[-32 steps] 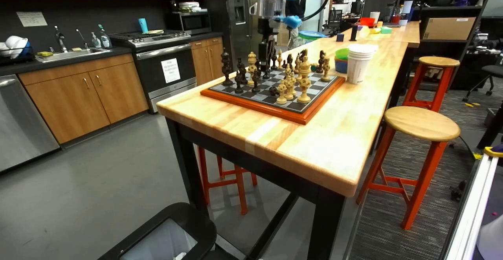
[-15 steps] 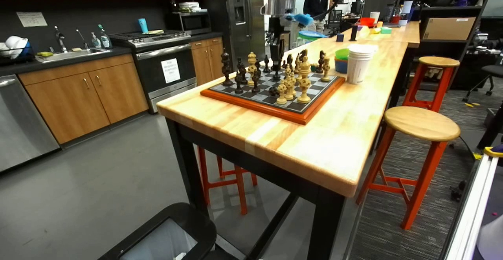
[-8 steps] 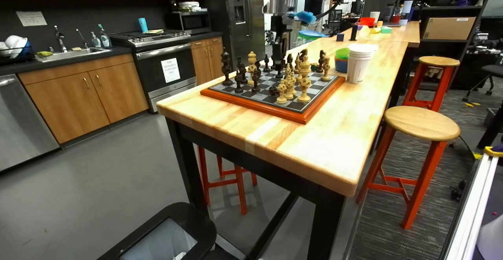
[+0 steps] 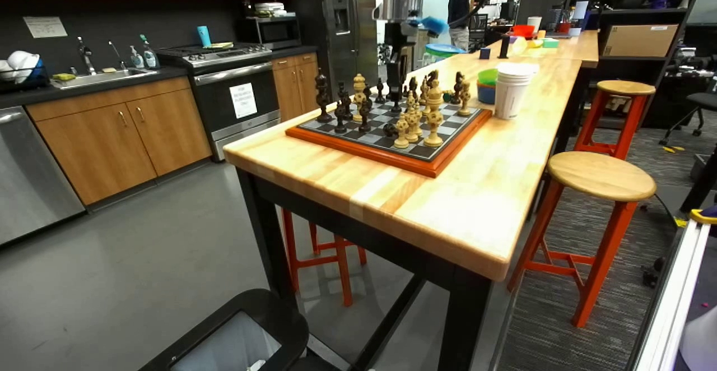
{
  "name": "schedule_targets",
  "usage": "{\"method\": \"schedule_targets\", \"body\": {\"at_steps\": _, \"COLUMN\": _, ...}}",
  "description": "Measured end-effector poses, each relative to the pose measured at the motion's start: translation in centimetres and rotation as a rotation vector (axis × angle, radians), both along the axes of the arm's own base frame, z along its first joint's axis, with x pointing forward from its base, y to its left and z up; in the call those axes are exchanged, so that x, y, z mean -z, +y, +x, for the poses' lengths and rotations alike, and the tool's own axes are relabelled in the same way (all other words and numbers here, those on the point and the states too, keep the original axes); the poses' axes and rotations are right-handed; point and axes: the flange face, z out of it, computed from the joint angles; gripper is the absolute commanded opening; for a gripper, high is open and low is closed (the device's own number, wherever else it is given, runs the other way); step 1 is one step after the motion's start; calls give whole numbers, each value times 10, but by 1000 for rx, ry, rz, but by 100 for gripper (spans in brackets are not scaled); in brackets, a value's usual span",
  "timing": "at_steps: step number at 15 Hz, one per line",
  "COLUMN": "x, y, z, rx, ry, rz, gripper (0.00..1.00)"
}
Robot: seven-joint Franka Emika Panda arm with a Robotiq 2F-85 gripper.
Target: Move one black chess piece forward
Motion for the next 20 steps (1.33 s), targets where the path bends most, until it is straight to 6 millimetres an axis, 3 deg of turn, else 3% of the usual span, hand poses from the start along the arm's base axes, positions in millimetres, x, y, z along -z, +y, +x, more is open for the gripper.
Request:
{"method": "schedule_targets", "body": {"at_steps": 14, "x": 1, "y": 4, "z": 1, "rx": 10, "ry": -5, "rz": 22, "gripper": 6}}
{"method": "schedule_targets", "body": {"at_steps": 15, "x": 1, "y": 4, "z": 1, "rx": 10, "ry": -6, "rz": 22, "gripper": 20}}
{"method": "schedule_targets", "body": {"at_steps": 16, "x": 1, "y": 5, "z": 1, "rx": 9, "ry": -6, "rz": 22, "gripper": 51}}
{"method": "schedule_targets", "body": {"at_steps": 18, "x": 2, "y": 6, "z": 1, "rx": 7, "ry": -7, "rz": 23, "gripper": 55}}
{"method": "schedule_targets", "body": {"at_steps": 20, "x": 3, "y": 8, "z": 2, "rx": 4, "ry": -8, "rz": 23, "gripper": 67}}
